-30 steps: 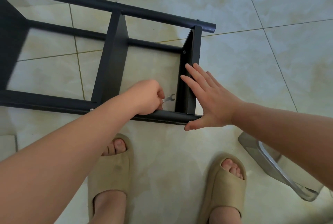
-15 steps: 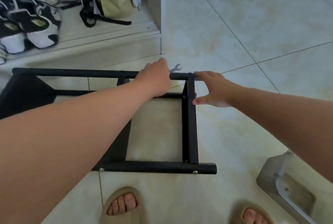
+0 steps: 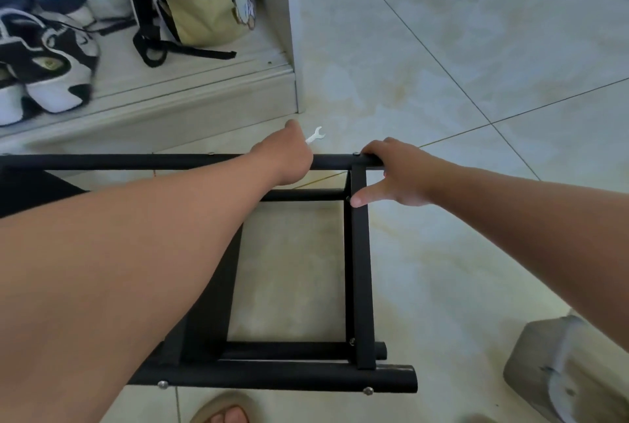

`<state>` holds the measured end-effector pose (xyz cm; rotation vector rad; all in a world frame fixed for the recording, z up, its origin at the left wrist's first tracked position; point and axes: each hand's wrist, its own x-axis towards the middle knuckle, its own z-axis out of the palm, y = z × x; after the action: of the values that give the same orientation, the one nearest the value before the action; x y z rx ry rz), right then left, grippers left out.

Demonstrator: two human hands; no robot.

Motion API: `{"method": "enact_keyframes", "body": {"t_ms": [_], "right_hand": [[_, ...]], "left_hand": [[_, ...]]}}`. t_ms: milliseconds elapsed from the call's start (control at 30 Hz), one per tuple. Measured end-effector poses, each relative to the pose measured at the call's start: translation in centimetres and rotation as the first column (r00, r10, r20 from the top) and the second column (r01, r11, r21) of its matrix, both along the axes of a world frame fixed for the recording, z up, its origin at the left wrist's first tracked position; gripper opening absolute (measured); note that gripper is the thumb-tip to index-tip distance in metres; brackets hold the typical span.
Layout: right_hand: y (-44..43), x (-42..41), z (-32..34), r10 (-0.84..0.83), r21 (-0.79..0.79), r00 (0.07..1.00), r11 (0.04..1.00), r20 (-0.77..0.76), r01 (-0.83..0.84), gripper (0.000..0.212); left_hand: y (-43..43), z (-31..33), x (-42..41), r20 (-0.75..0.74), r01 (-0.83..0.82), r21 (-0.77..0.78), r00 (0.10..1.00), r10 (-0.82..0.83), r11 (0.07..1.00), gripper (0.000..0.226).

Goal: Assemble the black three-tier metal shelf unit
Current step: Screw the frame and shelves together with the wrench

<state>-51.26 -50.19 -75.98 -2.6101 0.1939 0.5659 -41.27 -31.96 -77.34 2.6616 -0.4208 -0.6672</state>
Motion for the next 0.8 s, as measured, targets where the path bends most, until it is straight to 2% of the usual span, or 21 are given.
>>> {"method": "enact_keyframes", "body": {"t_ms": [133,300,467,667,800], "right_hand": [[1.4,-3.6,3.7,-0.004,-0.046,0.996,0.999,0.090,0.008,0.087],[4.6,-10.1,9.3,0.035,-0.218,0.980,0.976,0.196,0.009,0.083],[8.3,-17.4,13.3,0.069,-0.384,0.967,0.923,0.244,0.031,0.075],[12.2,-27.1,13.6,0.024,-0.438,0.957,0.892,0.288,0.109,0.060],[13.9,-31.8,12.1,-0.031,-0.405,0.954,0.901,0.298,0.156,0.052]], "left_hand": [[1.5,4.0,-3.4,0.037,0.023,-0.048,0.999,-0.022,0.999,0.011],[4.0,10.9,-10.0,0.093,0.065,-0.041,0.994,-0.061,0.997,0.007],[6.5,15.7,-17.2,0.064,0.096,-0.025,0.994,-0.094,0.995,0.011],[9.1,16.0,-26.4,-0.081,0.131,-0.038,0.988,-0.133,0.991,0.012],[11.3,15.4,-32.0,-0.013,0.121,-0.034,0.993,-0.121,0.992,0.007]]}}
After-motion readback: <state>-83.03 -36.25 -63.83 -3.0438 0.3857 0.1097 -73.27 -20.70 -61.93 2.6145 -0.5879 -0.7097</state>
